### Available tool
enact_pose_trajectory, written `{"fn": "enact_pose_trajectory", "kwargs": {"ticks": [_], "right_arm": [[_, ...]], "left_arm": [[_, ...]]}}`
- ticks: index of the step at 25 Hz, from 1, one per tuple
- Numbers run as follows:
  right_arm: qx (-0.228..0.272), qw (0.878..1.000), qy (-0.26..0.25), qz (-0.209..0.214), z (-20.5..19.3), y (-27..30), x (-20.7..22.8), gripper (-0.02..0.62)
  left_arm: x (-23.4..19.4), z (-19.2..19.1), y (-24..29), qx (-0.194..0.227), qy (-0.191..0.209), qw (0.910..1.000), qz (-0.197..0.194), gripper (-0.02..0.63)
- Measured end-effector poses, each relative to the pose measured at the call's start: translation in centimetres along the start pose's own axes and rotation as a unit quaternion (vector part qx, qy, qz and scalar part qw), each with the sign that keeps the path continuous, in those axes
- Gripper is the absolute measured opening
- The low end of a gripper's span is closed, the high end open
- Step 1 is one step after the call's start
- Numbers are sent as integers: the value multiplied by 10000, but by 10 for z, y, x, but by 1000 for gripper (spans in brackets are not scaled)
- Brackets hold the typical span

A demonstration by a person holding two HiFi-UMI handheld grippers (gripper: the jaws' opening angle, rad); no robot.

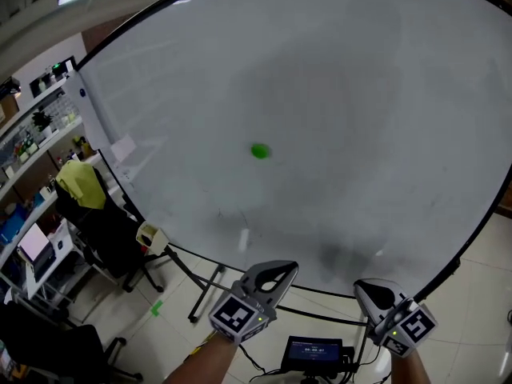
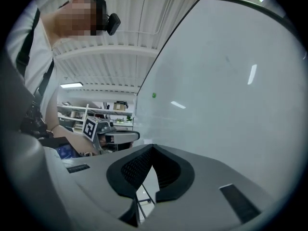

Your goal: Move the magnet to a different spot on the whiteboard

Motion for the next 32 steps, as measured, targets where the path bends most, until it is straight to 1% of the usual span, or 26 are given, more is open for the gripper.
{"fn": "enact_pose_trajectory", "kwargs": {"ticks": [3,7,11,14,20,23,24,26,29,32], "right_arm": [[118,9997,-70,208,9,12,-2,26],[213,9991,-147,330,20,17,-3,26],[291,9990,-156,300,22,11,-6,26],[291,9993,-105,216,18,3,-9,26],[441,9989,-122,127,23,-8,-6,26],[511,9983,-217,164,31,-5,-6,26],[544,9980,-252,183,35,-4,-7,26],[599,9976,-284,203,41,-1,-8,26],[649,9972,-278,232,45,2,-9,26],[647,9973,-252,233,42,1,-9,26]], "left_arm": [[-21,29,-5,141,434,9984,348,28],[-50,70,-5,330,1016,9914,753,29],[-70,110,-5,480,1596,9802,1065,29],[-78,131,-3,582,1961,9711,1229,29],[-82,154,6,653,2601,9518,1492,34],[-86,166,8,570,2779,9450,1628,35],[-88,170,10,533,2874,9415,1678,35],[-96,177,14,456,3172,9302,1791,50],[-109,182,18,269,3751,9040,2035,59],[-114,181,25,-21,4233,8824,2054,88]]}}
Point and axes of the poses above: the fingertips, and each gripper's own axes: y forward along the fingers, x to its right, z out of its top, the point moved 4 cm from there along -y, backward along the fingers, and after that the axes turned 11 degrees about z, right-handed, at the moved point
